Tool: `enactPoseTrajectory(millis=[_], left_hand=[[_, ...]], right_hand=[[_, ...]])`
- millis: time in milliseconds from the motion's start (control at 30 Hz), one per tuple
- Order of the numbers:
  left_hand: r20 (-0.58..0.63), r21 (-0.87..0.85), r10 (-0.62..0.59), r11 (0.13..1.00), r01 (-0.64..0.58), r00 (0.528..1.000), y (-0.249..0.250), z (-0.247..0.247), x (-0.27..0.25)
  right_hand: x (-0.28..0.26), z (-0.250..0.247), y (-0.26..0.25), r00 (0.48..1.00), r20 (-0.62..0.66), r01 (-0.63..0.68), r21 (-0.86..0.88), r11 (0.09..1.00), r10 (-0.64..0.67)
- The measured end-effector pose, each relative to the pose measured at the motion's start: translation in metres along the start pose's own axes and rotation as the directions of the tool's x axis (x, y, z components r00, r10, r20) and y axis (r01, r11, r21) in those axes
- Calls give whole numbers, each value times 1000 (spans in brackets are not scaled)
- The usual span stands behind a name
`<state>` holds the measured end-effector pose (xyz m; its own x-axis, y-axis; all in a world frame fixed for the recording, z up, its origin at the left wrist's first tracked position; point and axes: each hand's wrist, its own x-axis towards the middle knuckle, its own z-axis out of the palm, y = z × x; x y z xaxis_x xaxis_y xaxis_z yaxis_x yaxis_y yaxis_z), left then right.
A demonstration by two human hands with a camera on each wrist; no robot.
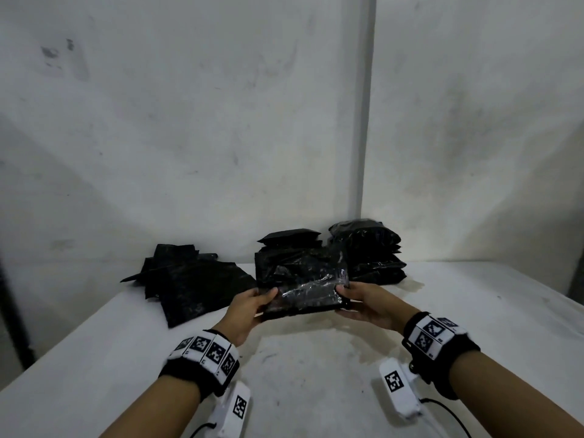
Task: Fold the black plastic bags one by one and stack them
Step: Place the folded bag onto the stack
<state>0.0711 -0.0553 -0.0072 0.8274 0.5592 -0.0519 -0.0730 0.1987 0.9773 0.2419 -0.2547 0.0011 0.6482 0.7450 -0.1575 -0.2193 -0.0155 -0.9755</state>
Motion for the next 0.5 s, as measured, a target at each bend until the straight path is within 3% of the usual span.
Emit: enactPoseTrajectory(millis=[167, 300, 367, 433, 500], left_hand=[[-57, -59, -41, 998, 38, 998, -4, -11, 10], [-134, -100, -46, 994, 33, 990, 0, -17, 25], [-153, -129, -58, 991, 38, 987, 3, -22, 34], [-163, -144, -70, 988, 46, 984, 5, -24, 40], [-155, -147, -79, 988, 56, 985, 8, -25, 44]], right_hand=[[10, 12, 4, 998, -52, -24, -62, 998, 21], [18, 31, 0, 994, -90, 23, -334, 942, -56], [24, 39, -2, 952, -122, 184, -498, 847, -279], [28, 45, -4, 871, -21, 376, -616, 692, -491], [33, 53, -6, 849, 103, 435, -693, 575, -518]])
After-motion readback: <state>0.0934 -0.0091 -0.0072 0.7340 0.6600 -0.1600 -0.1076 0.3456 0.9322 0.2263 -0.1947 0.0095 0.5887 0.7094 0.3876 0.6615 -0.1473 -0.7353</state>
